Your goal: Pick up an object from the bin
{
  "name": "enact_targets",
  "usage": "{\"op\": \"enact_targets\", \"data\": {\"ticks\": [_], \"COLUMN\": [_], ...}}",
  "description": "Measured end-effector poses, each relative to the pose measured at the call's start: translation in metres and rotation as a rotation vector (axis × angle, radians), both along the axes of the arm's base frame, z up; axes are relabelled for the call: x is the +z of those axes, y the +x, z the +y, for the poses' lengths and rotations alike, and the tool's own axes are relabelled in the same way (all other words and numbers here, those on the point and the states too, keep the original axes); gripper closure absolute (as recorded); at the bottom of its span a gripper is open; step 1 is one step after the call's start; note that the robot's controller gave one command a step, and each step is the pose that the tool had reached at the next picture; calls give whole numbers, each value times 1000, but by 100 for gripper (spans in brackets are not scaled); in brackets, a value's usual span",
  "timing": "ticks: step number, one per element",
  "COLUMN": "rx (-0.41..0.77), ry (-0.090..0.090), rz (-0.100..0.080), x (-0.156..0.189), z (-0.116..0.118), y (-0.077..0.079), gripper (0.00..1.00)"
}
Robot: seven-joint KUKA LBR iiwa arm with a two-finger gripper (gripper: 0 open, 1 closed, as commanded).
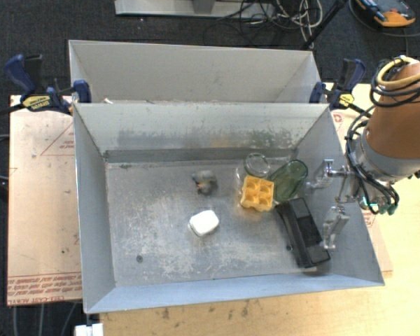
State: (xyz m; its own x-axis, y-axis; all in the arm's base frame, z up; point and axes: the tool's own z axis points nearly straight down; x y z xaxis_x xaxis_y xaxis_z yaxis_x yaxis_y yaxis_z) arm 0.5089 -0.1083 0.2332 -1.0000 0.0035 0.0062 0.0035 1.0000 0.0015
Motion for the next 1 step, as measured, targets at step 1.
{"op": "enact_targets", "data": {"ticks": [1], "rx": [3], "ry": [-1], "rz": [-7], "x": [4], "z": [0], "y": [2], "gripper": [0]}}
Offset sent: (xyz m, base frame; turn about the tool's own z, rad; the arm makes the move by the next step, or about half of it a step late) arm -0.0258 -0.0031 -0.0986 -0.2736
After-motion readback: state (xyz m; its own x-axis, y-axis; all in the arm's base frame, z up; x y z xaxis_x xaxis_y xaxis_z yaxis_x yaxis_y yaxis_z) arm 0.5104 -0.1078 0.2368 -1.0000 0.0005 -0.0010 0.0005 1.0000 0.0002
